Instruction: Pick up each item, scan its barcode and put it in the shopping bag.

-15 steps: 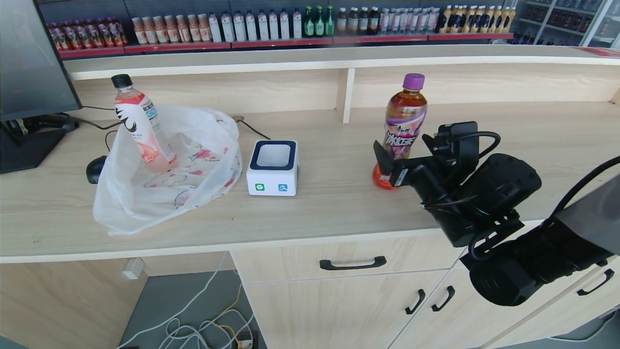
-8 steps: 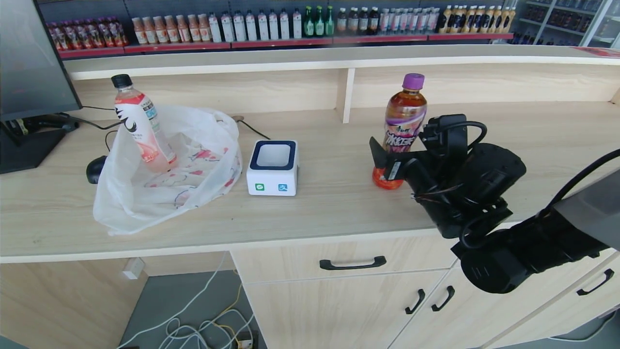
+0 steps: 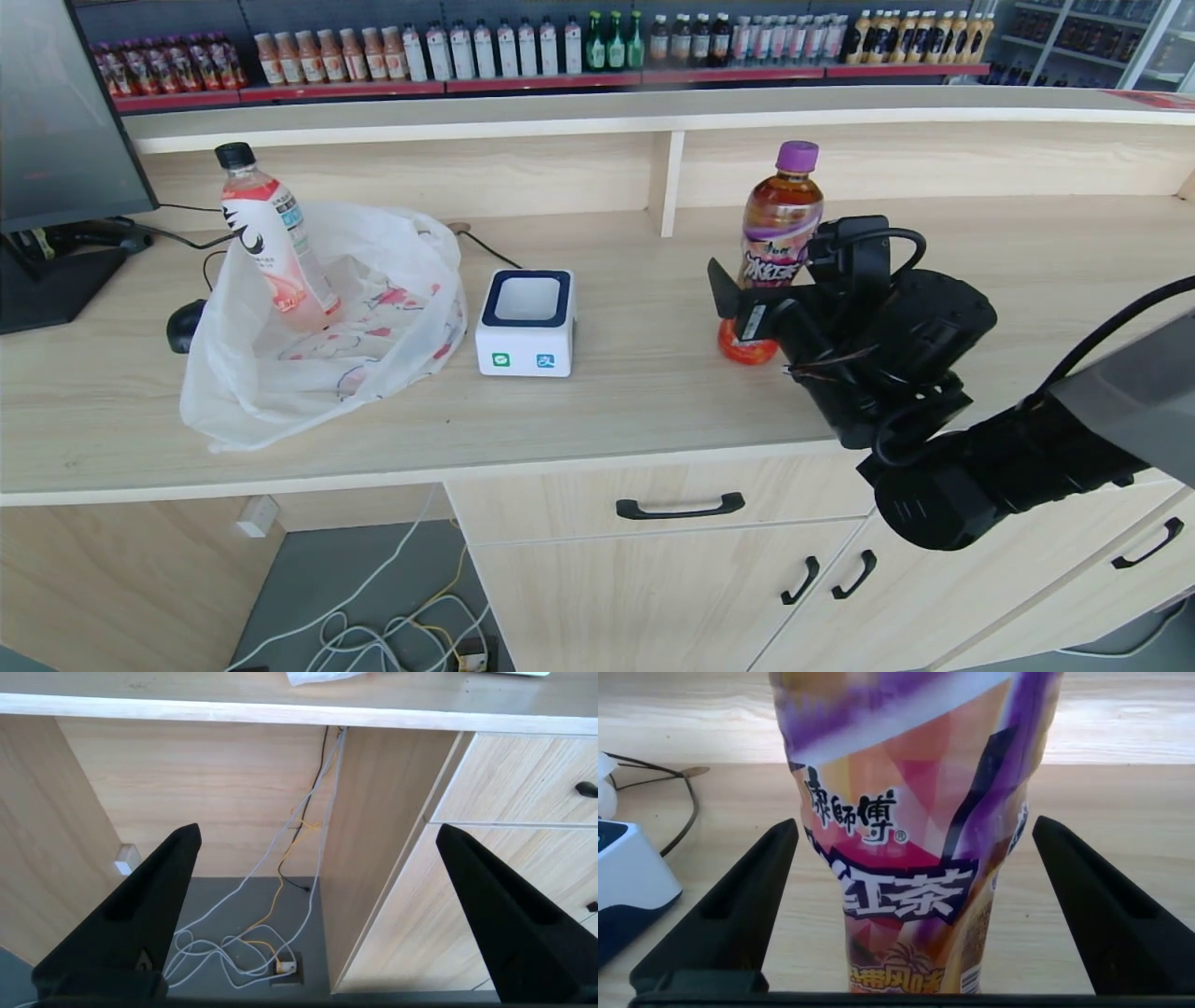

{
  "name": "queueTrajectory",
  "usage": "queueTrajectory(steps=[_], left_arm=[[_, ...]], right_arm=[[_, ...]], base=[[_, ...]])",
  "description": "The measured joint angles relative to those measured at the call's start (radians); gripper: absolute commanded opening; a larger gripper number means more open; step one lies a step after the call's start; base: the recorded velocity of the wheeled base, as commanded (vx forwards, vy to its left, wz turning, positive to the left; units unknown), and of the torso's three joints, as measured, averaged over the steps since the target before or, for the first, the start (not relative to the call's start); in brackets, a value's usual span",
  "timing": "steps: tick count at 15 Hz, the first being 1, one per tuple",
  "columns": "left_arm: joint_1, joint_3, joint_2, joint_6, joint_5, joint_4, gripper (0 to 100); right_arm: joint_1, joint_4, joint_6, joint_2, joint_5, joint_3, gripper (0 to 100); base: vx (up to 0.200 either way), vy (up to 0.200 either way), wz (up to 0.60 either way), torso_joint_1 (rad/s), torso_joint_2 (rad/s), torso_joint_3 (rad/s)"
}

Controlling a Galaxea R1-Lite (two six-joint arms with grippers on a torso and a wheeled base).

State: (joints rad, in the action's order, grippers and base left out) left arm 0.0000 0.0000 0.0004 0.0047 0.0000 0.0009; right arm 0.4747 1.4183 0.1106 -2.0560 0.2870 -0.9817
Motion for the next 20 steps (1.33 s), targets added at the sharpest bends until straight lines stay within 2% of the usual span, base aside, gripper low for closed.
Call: queueTrajectory(steps=[14, 15, 20], left_arm=[[0.000, 0.000, 0.000, 0.000, 0.000, 0.000, 100], [0.000, 0.000, 0.000, 0.000, 0.000, 0.000, 100], [0.000, 0.000, 0.000, 0.000, 0.000, 0.000, 100]], right_arm=[[-0.003, -0.024, 0.001, -0.061, 0.000, -0.094, 100], [-0.006, -0.024, 0.001, -0.061, 0.000, -0.094, 0], [-0.024, -0.023, 0.000, -0.060, -0.001, -0.104, 0]], base=[[0.000, 0.000, 0.00, 0.000, 0.00, 0.000], [0.000, 0.000, 0.00, 0.000, 0.00, 0.000], [0.000, 0.000, 0.00, 0.000, 0.00, 0.000]])
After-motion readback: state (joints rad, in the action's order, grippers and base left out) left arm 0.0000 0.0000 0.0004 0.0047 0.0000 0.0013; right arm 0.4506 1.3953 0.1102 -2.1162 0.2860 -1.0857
